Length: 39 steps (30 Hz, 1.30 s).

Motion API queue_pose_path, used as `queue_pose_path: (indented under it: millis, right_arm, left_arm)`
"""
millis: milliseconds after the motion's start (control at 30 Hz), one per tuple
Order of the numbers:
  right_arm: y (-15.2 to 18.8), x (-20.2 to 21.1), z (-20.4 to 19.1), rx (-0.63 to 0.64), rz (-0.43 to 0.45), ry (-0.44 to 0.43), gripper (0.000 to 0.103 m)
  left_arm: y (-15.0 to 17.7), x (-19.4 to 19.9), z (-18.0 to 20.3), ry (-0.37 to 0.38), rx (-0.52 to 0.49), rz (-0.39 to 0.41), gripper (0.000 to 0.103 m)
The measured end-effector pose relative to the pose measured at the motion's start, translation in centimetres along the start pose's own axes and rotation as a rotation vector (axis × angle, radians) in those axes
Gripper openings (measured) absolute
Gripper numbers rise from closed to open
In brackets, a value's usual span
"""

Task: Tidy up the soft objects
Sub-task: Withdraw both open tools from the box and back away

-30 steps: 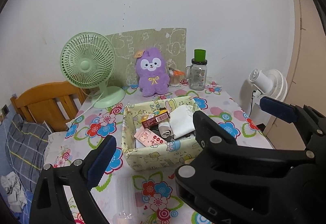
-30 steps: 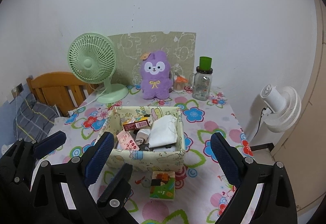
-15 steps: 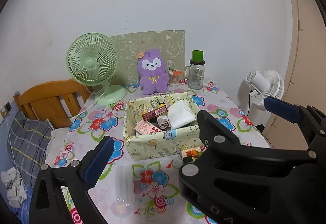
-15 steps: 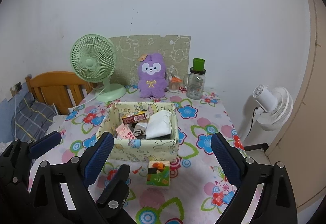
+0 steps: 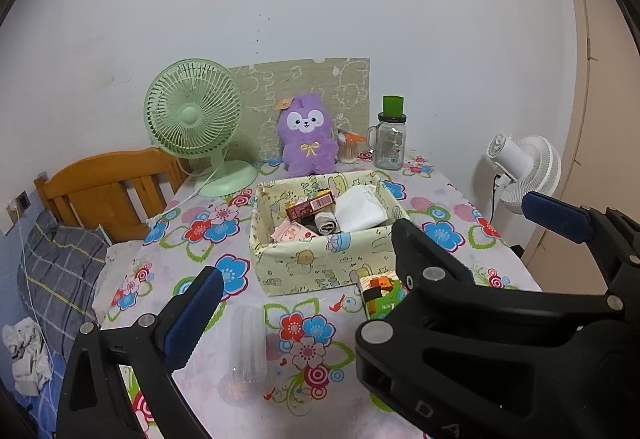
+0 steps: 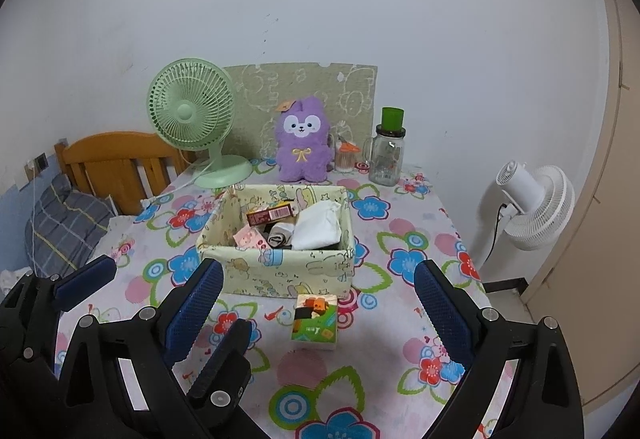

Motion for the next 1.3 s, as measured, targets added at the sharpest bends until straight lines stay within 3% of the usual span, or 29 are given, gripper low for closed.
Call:
queue_pose_path:
  millis: [567,1300]
  right_arm:
    - [4.7,-3.2,-1.3,-0.003,-0.057,0.016,0.098]
    - [9.5,-9.0,-3.5,0.002,-0.167,0.021,0.097]
  left_arm:
    - [4.5,-2.9,-1.5,-0.003,0.043,-0.049,0.102]
    - [9.5,-8.5,-4.0,-0.023,0.054,-0.186,0.102]
Point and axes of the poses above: each gripper's, at about its wrist camera, not at the fingertips, and x roughly against the way its jaws point, z to its right, y to its underside, the point moved 8 cm from there along -x, roughly the way its jaws point, and after that the axes turned 7 degrees about y, right-handed, at the moved point
